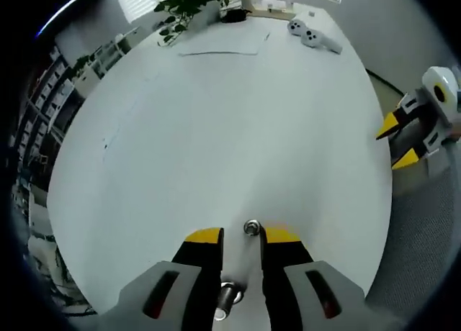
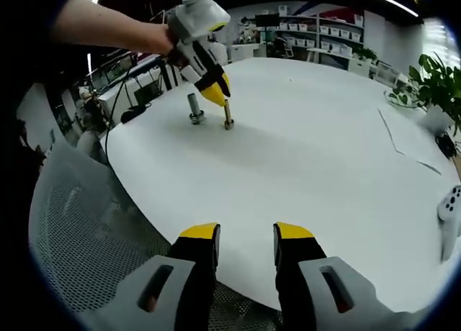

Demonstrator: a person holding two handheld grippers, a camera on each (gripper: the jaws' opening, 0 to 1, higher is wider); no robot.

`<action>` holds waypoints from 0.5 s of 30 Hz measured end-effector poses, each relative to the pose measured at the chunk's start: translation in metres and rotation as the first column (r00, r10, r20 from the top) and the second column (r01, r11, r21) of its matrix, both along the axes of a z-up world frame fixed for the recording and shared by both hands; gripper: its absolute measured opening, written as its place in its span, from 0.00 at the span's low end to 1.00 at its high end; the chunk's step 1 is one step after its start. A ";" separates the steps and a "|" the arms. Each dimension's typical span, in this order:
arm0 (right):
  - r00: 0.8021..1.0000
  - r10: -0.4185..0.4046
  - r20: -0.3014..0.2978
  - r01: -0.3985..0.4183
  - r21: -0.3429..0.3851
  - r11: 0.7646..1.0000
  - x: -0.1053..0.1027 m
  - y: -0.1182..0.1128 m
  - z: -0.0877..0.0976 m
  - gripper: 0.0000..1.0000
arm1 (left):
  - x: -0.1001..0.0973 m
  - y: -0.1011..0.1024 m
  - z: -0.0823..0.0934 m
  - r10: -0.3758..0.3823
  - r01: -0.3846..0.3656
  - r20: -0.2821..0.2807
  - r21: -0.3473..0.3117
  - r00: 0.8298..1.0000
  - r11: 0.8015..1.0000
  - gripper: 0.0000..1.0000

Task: Place the washer onto the threaded stud by aligning its center hole with the stud, sliding it down to the base, and recovering from edge contact or off-axis alignment until the washer reaches the visible bottom stop.

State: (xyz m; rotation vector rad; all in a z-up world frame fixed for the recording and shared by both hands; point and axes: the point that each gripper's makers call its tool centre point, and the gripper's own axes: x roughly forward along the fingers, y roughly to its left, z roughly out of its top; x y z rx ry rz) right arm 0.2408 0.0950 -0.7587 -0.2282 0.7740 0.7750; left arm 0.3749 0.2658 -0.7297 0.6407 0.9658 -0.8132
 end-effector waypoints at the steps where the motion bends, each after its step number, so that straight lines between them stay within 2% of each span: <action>1: 1.000 0.000 -0.002 0.000 -0.001 1.000 0.000 0.000 0.000 0.33 | -0.001 0.001 0.001 -0.002 0.002 0.004 0.001 1.000 1.000 0.18; 7: 1.000 0.001 -0.005 -0.001 -0.003 1.000 -0.001 0.000 0.000 0.33 | -0.012 0.009 0.012 0.040 -0.039 0.042 -0.033 0.998 0.999 0.18; 8: 1.000 0.000 -0.004 0.000 -0.002 1.000 -0.001 0.000 0.000 0.33 | -0.014 0.007 0.016 0.037 -0.035 0.052 -0.040 0.998 0.999 0.18; 9: 1.000 0.001 -0.004 -0.001 -0.002 1.000 -0.001 0.000 0.000 0.33 | -0.018 -0.004 0.025 0.003 0.003 0.083 -0.070 0.997 0.998 0.18; 11: 1.000 0.001 -0.006 -0.001 -0.002 1.000 -0.001 0.000 -0.001 0.33 | -0.023 -0.010 0.034 -0.009 0.018 0.110 -0.077 0.994 0.997 0.18; 15: 1.000 0.003 -0.009 -0.003 -0.005 1.000 -0.002 0.000 -0.001 0.33 | -0.029 -0.012 0.037 0.026 -0.012 0.117 -0.114 0.993 0.993 0.18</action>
